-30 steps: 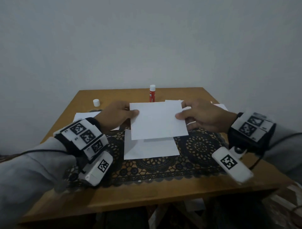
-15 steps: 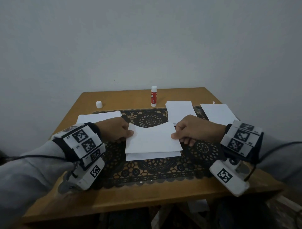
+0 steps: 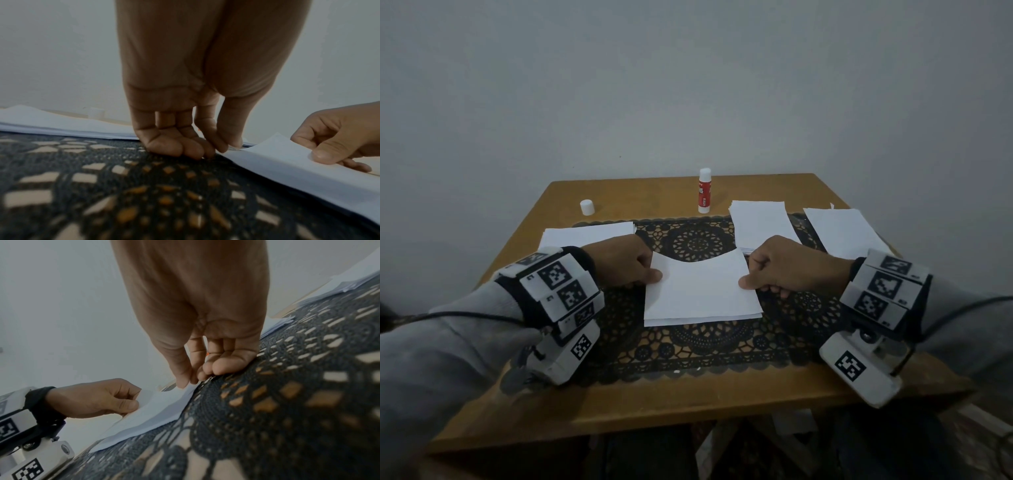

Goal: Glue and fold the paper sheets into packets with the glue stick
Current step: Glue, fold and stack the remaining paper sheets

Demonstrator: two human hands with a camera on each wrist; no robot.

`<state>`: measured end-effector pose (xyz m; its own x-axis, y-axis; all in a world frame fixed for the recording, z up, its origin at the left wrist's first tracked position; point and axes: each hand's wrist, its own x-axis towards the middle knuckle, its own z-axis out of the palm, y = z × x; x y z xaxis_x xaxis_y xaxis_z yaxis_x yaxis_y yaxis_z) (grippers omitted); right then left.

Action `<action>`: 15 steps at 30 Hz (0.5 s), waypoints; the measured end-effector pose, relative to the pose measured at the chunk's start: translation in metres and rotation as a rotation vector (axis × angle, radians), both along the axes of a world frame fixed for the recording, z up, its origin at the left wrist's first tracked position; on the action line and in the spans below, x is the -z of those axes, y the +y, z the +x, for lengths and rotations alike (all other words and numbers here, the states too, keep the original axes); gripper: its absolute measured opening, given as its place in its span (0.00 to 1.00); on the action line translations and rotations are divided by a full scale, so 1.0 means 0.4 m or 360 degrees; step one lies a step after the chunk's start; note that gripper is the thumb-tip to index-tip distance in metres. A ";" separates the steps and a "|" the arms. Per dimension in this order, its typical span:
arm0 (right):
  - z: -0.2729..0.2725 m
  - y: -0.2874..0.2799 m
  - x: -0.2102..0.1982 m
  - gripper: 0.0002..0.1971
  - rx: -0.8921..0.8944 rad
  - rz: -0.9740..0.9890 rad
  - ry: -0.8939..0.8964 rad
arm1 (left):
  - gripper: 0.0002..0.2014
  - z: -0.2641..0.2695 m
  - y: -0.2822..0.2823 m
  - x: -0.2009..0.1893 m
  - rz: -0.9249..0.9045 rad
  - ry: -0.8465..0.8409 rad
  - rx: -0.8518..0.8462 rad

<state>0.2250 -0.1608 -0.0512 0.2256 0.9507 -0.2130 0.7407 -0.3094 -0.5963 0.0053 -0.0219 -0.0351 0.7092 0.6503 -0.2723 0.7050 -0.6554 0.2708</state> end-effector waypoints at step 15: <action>-0.002 0.003 0.010 0.17 -0.0021 0.0031 -0.0086 | 0.17 0.007 0.007 0.006 0.0027 0.0024 0.0007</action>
<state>0.2243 -0.1597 -0.0552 0.2240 0.9574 -0.1821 0.7760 -0.2882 -0.5609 0.0079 -0.0192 -0.0377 0.7080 0.6518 -0.2718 0.7060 -0.6630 0.2489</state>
